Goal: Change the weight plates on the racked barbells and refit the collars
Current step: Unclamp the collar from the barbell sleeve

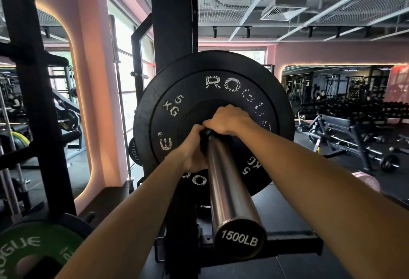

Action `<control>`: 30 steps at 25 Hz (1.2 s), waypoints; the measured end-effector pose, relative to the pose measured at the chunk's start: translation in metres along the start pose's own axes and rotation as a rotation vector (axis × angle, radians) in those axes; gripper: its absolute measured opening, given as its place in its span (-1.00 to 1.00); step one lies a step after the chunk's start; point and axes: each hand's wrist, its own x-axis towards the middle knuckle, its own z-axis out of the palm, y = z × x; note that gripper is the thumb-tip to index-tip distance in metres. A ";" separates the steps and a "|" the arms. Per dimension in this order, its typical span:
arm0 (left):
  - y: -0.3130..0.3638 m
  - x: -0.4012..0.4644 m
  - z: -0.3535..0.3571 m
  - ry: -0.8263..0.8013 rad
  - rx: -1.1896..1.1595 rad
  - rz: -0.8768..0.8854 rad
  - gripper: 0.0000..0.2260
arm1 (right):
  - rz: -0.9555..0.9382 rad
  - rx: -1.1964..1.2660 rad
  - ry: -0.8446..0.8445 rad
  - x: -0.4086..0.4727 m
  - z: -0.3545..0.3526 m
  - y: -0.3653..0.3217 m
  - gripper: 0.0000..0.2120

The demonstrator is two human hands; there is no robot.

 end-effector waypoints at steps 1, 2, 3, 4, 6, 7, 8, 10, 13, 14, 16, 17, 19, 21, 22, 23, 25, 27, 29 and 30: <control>-0.001 0.002 0.002 -0.001 -0.028 0.001 -0.42 | -0.005 0.001 -0.005 -0.001 -0.001 0.000 -0.51; -0.002 0.003 0.003 0.003 -0.056 -0.003 -0.39 | -0.010 -0.001 -0.014 -0.002 -0.002 0.000 -0.53; -0.003 0.004 0.004 0.000 -0.086 -0.005 -0.36 | -0.016 -0.004 -0.024 -0.003 -0.004 0.000 -0.55; -0.003 0.004 0.005 -0.012 -0.114 0.006 -0.35 | -0.023 -0.008 -0.035 -0.003 -0.005 -0.001 -0.56; -0.004 0.003 0.007 -0.028 -0.149 0.042 -0.45 | -0.044 -0.018 -0.056 -0.004 -0.007 0.000 -0.63; -0.004 0.002 0.008 -0.037 -0.153 0.057 -0.51 | -0.053 -0.023 -0.058 -0.003 -0.007 0.001 -0.66; -0.005 0.002 0.009 -0.038 -0.150 0.073 -0.56 | -0.058 -0.025 -0.056 -0.003 -0.007 0.002 -0.66; -0.005 0.004 0.011 -0.015 -0.125 0.106 -0.62 | -0.064 -0.004 -0.042 -0.003 -0.006 0.004 -0.64; -0.006 0.010 0.010 0.033 -0.098 0.135 -0.62 | -0.073 0.073 -0.009 -0.004 -0.002 0.010 -0.63; -0.006 0.013 0.009 0.054 -0.083 0.147 -0.59 | -0.071 0.092 0.006 -0.004 -0.001 0.012 -0.63; -0.006 0.015 0.008 0.075 -0.054 0.160 -0.46 | -0.056 0.119 0.019 -0.005 0.001 0.016 -0.59; -0.005 0.014 0.008 0.076 -0.031 0.153 -0.40 | -0.040 0.141 -0.004 -0.004 0.001 0.017 -0.58; -0.002 0.012 0.009 0.073 -0.007 0.138 -0.38 | 0.013 0.183 -0.107 -0.004 -0.003 0.015 -0.59; 0.000 0.008 0.012 0.075 0.000 0.127 -0.44 | 0.072 0.175 -0.186 -0.006 -0.006 0.010 -0.57; 0.001 0.006 0.013 0.077 0.003 0.122 -0.44 | 0.093 0.163 -0.200 -0.008 -0.007 0.008 -0.53; 0.000 0.006 0.013 0.091 0.009 0.118 -0.44 | 0.107 0.161 -0.206 -0.008 -0.005 0.007 -0.50; -0.001 0.005 0.014 0.117 0.016 0.125 -0.41 | 0.120 0.198 -0.196 -0.007 0.000 0.008 -0.47; 0.000 0.006 0.013 0.116 0.023 0.136 -0.39 | 0.119 0.249 -0.155 -0.007 0.004 0.012 -0.49; -0.001 0.005 0.013 0.125 0.018 0.150 -0.40 | 0.081 0.243 -0.095 -0.006 0.005 0.014 -0.57; -0.001 0.004 0.014 0.129 0.015 0.149 -0.41 | 0.059 0.222 -0.070 -0.007 0.004 0.015 -0.58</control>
